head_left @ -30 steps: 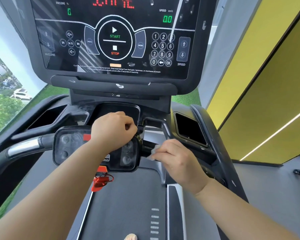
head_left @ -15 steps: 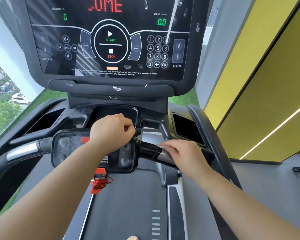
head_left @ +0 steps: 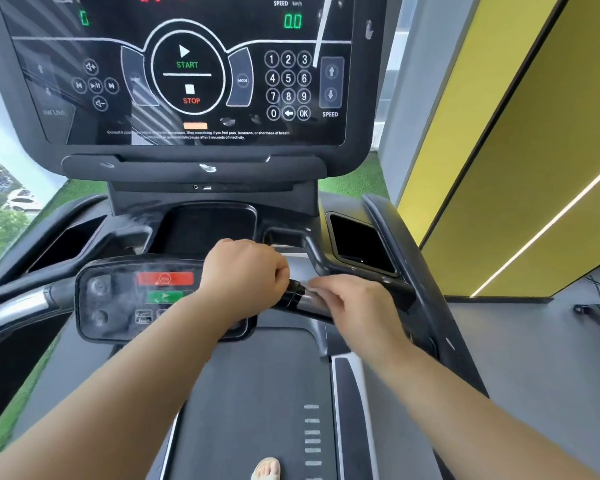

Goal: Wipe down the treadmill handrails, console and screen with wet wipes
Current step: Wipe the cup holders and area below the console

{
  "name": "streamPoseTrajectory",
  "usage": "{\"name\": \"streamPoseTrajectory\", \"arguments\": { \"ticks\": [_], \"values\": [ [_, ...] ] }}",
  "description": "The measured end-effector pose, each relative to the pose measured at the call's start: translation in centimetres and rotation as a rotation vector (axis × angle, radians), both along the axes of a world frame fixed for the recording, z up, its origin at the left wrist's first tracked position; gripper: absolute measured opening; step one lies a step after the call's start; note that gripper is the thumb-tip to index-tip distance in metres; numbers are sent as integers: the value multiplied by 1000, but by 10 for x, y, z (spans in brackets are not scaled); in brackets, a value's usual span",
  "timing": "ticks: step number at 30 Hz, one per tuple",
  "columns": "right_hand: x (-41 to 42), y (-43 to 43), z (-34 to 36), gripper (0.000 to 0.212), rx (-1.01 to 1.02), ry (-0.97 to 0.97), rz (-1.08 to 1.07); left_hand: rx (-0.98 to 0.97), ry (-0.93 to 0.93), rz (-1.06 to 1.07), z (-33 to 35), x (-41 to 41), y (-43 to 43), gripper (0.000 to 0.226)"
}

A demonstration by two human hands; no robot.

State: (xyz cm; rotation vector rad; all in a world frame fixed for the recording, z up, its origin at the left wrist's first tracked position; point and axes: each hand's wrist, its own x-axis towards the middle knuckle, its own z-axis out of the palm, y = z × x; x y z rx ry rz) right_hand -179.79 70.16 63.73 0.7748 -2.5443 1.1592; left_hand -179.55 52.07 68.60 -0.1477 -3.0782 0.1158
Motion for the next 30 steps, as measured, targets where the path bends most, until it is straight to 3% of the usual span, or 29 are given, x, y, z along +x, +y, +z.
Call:
{"name": "streamPoseTrajectory", "arguments": {
  "ticks": [6,11,15,19,24,30],
  "values": [
    [25,19,-22,38,183,218,24,-1,45,9,-3,2,1,37],
    [35,13,-30,45,232,293,40,-16,48,50,0,3,5,31],
    [45,-5,-37,53,471,373,60,-31,111,40,-2,6,5,35],
    [50,25,-57,62,559,335,-2,-22,133,30,-5,8,4,38],
    [61,7,-51,68,482,244,-111,-11,128,55,-4,7,7,40],
    [60,27,-64,73,595,172,-59,-11,127,39,-6,7,4,48]
  ]
}}
